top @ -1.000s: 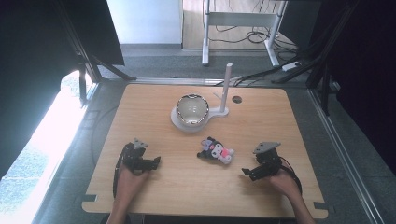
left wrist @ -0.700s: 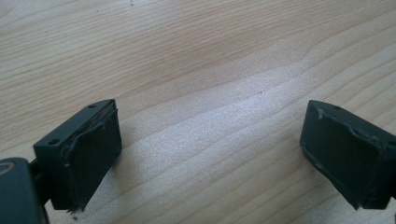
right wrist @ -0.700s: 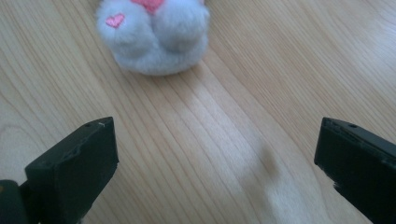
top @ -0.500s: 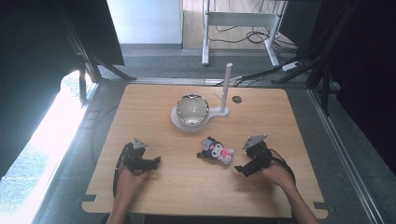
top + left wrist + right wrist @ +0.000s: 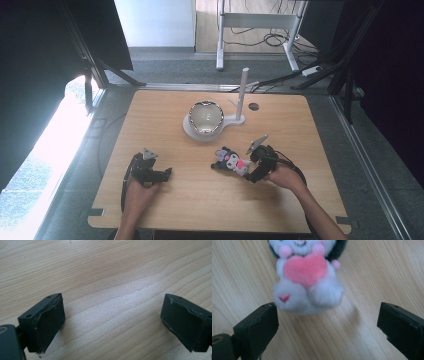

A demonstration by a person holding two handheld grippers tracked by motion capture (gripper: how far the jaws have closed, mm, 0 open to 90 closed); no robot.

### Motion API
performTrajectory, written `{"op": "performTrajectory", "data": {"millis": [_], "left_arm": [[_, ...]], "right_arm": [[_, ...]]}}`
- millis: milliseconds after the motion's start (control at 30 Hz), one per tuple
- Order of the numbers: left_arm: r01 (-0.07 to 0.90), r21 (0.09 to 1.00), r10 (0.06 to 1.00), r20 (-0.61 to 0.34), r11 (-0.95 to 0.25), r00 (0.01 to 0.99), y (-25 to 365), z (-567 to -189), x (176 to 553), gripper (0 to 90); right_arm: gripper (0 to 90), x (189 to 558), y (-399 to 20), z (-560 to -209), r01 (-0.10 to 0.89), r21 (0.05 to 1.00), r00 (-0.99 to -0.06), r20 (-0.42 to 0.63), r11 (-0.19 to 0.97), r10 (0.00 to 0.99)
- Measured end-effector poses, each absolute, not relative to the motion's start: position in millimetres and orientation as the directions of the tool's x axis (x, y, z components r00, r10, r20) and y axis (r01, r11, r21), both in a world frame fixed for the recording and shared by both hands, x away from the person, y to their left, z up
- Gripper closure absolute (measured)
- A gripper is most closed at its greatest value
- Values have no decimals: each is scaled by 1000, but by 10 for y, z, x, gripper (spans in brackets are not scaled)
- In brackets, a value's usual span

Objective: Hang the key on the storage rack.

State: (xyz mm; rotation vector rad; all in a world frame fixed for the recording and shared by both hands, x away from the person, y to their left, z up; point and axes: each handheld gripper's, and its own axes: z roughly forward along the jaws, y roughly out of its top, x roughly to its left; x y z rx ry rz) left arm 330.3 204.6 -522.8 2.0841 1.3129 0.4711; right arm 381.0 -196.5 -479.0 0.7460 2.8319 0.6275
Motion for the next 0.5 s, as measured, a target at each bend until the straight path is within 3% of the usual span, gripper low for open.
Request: {"op": "performTrajectory", "data": {"millis": [367, 500], "left_arm": [[674, 670, 897, -28, -311, 442, 2046, -5228, 3303, 53], [675, 669, 896, -29, -311, 442, 2047, -5228, 3304, 53]], "right_arm": [[28, 3965, -1643, -4720, 441, 322, -882, -18, 838, 471], [83, 4035, -1499, -4705, 446, 279, -885, -5, 851, 465]]}}
